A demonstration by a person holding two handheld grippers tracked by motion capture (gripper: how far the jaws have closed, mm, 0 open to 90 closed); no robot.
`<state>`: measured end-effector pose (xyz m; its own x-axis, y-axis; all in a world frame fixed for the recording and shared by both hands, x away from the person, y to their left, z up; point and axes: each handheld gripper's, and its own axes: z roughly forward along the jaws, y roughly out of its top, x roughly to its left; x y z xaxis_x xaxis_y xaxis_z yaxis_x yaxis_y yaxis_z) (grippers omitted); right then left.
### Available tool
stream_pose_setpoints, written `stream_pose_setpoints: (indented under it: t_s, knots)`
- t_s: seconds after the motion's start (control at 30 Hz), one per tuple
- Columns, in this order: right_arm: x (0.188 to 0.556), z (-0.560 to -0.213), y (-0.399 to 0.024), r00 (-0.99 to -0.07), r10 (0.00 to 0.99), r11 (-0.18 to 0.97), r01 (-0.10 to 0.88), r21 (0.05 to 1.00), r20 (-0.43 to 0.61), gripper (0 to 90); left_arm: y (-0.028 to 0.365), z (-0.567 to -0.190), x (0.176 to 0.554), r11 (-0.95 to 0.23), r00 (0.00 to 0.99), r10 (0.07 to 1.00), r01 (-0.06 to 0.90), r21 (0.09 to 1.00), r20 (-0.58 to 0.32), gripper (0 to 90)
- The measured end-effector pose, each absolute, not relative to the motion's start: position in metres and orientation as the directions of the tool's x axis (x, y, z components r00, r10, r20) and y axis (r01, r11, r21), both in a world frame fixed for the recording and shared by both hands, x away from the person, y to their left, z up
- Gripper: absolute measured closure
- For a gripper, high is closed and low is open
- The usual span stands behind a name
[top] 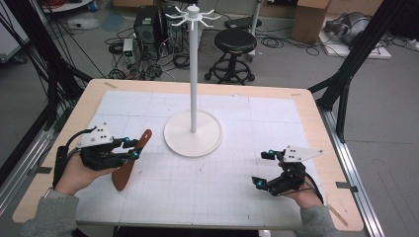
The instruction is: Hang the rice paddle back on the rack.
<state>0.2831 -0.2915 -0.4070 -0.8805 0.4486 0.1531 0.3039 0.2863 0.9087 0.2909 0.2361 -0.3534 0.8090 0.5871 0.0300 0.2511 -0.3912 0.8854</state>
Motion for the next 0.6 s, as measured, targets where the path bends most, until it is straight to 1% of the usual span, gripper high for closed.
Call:
stream_pose_setpoints:
  t_s: [0.33,0.6]
  knots:
    - [0.283,-0.407,-0.291,-0.881,0.449,0.284,0.300,0.911,0.150,1.0,0.235,-0.342,0.285,-0.400,0.808,0.585,0.210,0.892,0.072,65.2]
    - [0.283,-0.407,-0.291,-0.880,0.449,0.284,0.301,0.910,0.151,1.0,0.237,-0.332,0.280,-0.377,0.809,0.583,0.185,0.907,0.077,65.2]
